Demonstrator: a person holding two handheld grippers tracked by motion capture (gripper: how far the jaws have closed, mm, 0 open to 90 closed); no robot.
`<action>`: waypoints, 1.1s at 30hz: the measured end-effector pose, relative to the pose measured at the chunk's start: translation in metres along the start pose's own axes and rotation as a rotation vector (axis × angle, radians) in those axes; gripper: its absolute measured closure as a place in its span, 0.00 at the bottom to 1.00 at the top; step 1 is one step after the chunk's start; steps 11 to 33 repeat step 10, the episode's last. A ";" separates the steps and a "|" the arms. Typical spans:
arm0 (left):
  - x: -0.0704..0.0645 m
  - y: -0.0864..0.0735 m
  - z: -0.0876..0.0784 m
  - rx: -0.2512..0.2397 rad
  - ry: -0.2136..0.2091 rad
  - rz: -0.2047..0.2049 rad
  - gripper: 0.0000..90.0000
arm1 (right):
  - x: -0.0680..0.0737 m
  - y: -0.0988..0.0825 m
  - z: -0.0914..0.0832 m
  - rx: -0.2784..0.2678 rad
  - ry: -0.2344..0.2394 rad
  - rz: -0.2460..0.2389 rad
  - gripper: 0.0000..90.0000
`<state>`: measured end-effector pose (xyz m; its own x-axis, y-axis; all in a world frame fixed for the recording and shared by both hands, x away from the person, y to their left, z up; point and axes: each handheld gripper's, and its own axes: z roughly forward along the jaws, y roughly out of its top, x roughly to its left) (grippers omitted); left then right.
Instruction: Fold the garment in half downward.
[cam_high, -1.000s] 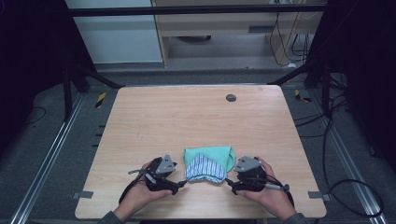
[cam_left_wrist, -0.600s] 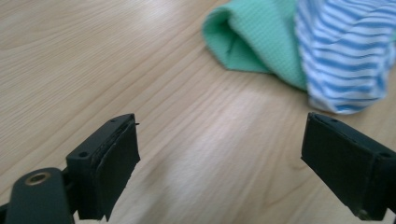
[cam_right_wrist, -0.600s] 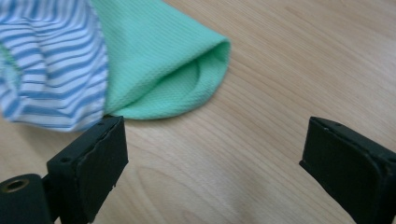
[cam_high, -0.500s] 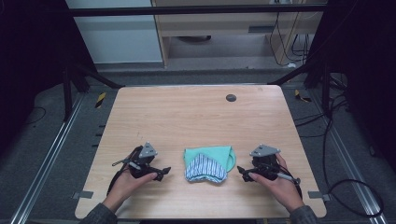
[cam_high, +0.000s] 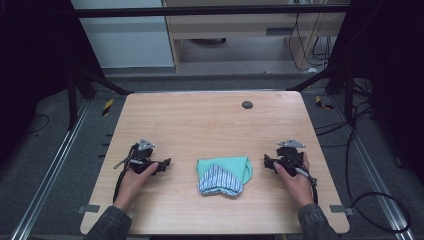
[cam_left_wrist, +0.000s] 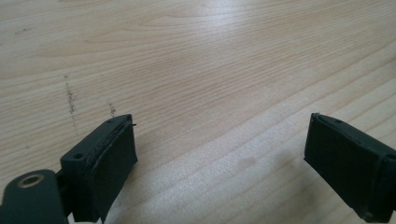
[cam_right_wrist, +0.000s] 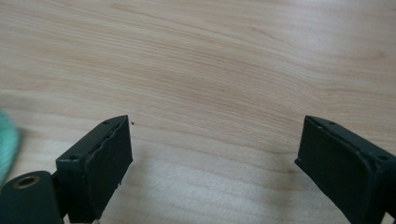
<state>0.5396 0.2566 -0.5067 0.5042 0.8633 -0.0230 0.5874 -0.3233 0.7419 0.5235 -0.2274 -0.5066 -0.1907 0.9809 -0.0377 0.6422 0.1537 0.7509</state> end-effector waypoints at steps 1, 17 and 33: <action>0.000 0.001 0.001 0.003 0.007 0.009 0.09 | -0.001 -0.001 0.003 0.006 -0.017 0.006 0.11; -0.002 0.002 0.003 0.030 0.049 0.017 0.05 | -0.001 -0.001 0.007 0.040 -0.038 0.096 0.02; -0.002 0.002 0.003 0.030 0.049 0.017 0.05 | -0.001 -0.001 0.007 0.040 -0.038 0.096 0.02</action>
